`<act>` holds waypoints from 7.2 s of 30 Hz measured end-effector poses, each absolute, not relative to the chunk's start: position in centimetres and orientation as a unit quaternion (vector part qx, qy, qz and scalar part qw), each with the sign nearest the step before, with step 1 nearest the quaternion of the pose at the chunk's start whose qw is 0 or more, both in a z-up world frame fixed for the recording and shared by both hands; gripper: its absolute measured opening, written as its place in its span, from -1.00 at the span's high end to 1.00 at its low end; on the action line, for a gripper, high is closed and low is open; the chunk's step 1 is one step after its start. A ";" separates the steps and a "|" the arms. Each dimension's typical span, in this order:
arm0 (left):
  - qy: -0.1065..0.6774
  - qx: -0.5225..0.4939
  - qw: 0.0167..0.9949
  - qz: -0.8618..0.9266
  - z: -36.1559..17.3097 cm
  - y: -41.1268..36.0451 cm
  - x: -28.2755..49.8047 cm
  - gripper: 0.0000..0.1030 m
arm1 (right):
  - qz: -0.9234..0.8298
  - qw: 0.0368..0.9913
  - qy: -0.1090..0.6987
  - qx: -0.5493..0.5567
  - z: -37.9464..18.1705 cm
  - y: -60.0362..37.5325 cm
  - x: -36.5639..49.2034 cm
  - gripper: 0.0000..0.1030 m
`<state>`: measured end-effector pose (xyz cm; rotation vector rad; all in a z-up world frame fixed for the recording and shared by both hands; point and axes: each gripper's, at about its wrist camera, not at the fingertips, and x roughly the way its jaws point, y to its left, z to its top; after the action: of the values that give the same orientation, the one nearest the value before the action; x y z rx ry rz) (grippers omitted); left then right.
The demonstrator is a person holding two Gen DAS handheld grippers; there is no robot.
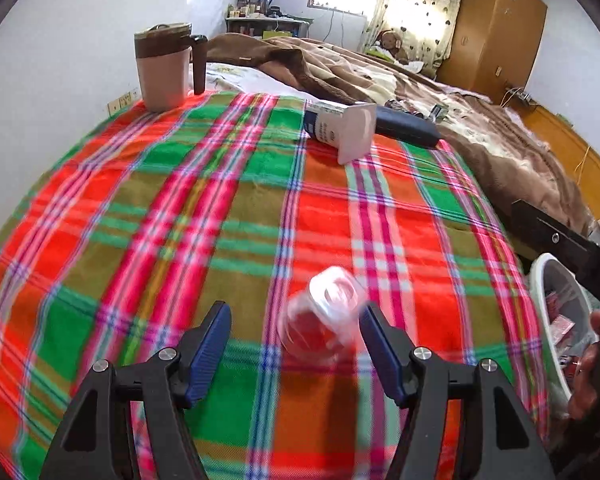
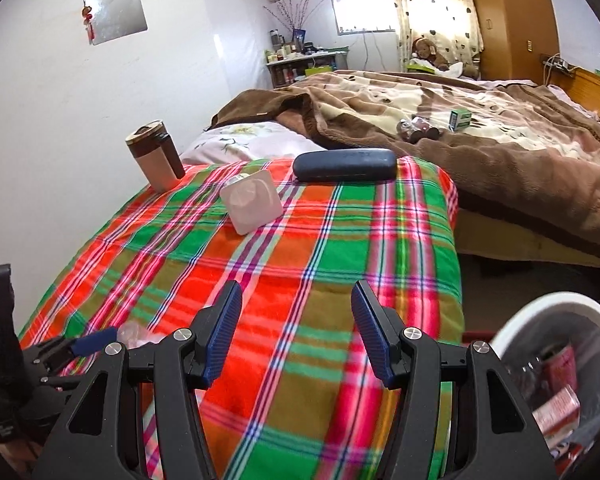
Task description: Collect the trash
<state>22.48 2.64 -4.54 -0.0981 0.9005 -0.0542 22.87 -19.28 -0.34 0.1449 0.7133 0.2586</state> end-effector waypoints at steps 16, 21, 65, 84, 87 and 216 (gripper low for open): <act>0.442 -0.056 0.895 -0.019 -5.0 6.0 25.4 0.18 | 0.173 0.909 0.374 0.060 -1.6 -15.2 29.2 -0.13; 0.440 -0.082 0.894 0.002 -5.2 8.4 26.7 0.18 | 0.203 0.907 0.366 0.048 -1.5 -12.8 30.1 -0.13; 0.407 -0.079 0.910 0.002 -3.6 8.6 26.9 0.19 | 0.215 0.910 0.353 0.032 -0.7 -11.0 30.6 0.84; 0.358 -0.034 0.932 -0.036 2.6 2.9 20.9 0.18 | 0.186 0.932 0.302 0.079 3.2 -17.6 22.7 0.84; 0.352 -0.028 0.934 -0.050 3.4 1.5 19.9 0.18 | 0.174 0.937 0.292 0.085 3.7 -19.0 21.5 0.84; 0.290 0.052 0.939 -0.176 0.8 -15.5 2.9 -0.19 | -0.120 0.958 0.234 0.119 -0.2 -29.4 1.4 0.28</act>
<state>2.88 -15.51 0.82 0.1064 0.5918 -0.3596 1.40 -29.43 -0.18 0.2416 0.4741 -0.2433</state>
